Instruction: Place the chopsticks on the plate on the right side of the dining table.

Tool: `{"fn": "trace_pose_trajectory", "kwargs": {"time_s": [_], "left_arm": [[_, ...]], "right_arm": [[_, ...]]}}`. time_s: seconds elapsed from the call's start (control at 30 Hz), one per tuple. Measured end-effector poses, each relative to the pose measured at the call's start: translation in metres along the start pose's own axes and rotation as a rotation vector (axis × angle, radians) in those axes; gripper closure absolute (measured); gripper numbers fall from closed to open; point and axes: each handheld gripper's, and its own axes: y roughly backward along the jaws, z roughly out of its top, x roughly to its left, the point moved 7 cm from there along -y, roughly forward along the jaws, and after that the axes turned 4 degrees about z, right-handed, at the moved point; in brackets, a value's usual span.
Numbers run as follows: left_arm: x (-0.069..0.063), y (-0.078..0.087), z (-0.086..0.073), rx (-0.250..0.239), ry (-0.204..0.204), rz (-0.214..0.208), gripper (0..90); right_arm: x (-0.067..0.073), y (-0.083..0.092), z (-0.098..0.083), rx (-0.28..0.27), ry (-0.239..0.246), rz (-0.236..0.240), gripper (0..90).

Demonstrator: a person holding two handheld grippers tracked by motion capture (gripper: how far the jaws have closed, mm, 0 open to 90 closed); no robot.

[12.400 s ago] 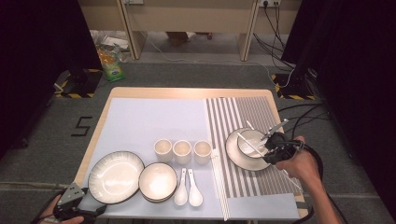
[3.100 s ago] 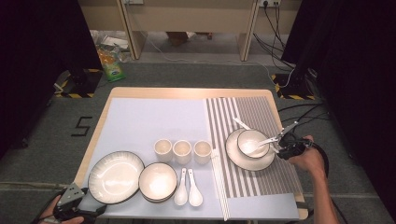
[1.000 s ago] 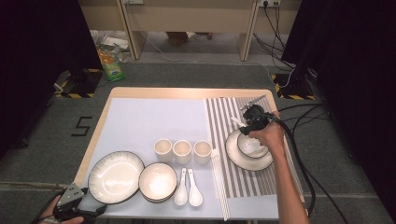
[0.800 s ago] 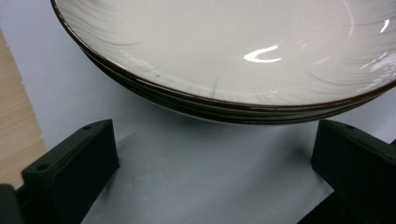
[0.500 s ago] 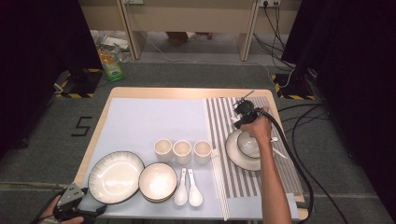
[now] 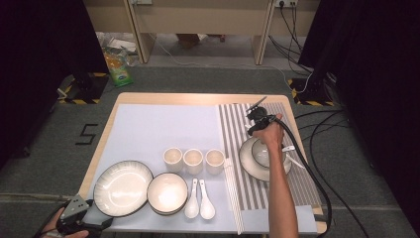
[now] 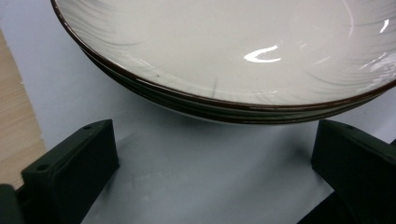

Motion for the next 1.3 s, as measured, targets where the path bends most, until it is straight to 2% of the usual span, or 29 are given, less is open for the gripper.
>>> {"fn": "trace_pose_trajectory", "kwargs": {"time_s": [0.1,0.27,0.33,0.4,0.53,0.73,0.8,1.1,1.3], "left_arm": [[0.000,0.000,0.000,0.004,0.001,-0.005,0.0],[-0.001,0.000,0.000,0.005,0.007,-0.005,0.0],[-0.001,0.000,0.000,0.003,0.007,-0.004,0.0],[-0.001,0.000,0.000,0.005,0.008,-0.006,0.0],[-0.001,0.000,0.000,0.005,0.006,-0.005,0.0],[0.000,0.000,0.000,0.006,0.001,-0.004,0.0],[0.000,0.000,0.000,0.006,0.001,-0.004,0.0],[0.000,0.000,0.000,0.008,0.000,-0.005,0.0],[0.000,0.000,0.000,0.006,0.001,-0.004,0.0]], "right_arm": [[-0.003,-0.002,0.001,-0.004,-0.008,-0.010,55.7],[-0.007,-0.008,0.000,0.020,-0.007,-0.008,54.9],[-0.011,-0.010,0.000,0.026,-0.025,-0.021,54.6],[-0.012,-0.012,0.001,0.019,-0.037,-0.010,53.9],[-0.014,-0.016,-0.001,0.048,-0.038,-0.017,53.1],[-0.009,-0.022,0.000,0.052,-0.029,0.000,55.7],[-0.010,-0.021,0.002,0.046,-0.037,-0.006,59.7],[-0.001,-0.022,0.003,0.067,-0.004,0.007,68.8],[0.008,-0.023,0.008,0.082,0.066,-0.003,69.2]]}}
